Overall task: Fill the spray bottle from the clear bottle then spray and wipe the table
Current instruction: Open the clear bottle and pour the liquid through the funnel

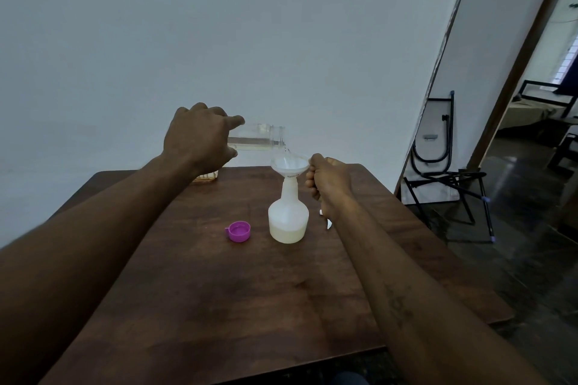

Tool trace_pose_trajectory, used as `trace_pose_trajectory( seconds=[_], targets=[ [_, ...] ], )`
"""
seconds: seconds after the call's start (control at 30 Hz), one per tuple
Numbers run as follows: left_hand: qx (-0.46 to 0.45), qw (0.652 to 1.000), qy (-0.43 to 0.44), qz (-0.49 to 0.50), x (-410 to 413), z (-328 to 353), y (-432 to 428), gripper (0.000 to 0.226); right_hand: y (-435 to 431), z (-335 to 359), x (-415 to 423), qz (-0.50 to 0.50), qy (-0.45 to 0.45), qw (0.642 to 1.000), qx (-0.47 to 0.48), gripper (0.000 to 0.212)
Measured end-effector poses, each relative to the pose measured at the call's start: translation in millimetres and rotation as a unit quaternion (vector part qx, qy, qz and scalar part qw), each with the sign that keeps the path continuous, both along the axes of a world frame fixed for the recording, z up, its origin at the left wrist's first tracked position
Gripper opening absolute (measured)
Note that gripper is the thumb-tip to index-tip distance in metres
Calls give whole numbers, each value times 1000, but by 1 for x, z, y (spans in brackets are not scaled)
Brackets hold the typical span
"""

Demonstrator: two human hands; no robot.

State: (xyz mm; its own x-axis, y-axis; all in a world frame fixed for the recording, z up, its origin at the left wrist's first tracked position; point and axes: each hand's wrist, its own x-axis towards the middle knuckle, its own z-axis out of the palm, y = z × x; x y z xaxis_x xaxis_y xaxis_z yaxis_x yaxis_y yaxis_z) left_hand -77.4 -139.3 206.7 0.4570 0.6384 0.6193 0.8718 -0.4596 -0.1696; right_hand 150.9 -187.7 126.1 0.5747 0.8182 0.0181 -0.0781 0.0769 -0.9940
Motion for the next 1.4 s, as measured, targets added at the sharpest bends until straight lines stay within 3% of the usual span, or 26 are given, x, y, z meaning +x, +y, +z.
trace_pose_trajectory(
  seconds=[1.4],
  targets=[
    [3, 1000, 6, 3, 0, 2, -2, 61, -2, 2, -1, -3, 0, 1000, -5, 14]
  ],
)
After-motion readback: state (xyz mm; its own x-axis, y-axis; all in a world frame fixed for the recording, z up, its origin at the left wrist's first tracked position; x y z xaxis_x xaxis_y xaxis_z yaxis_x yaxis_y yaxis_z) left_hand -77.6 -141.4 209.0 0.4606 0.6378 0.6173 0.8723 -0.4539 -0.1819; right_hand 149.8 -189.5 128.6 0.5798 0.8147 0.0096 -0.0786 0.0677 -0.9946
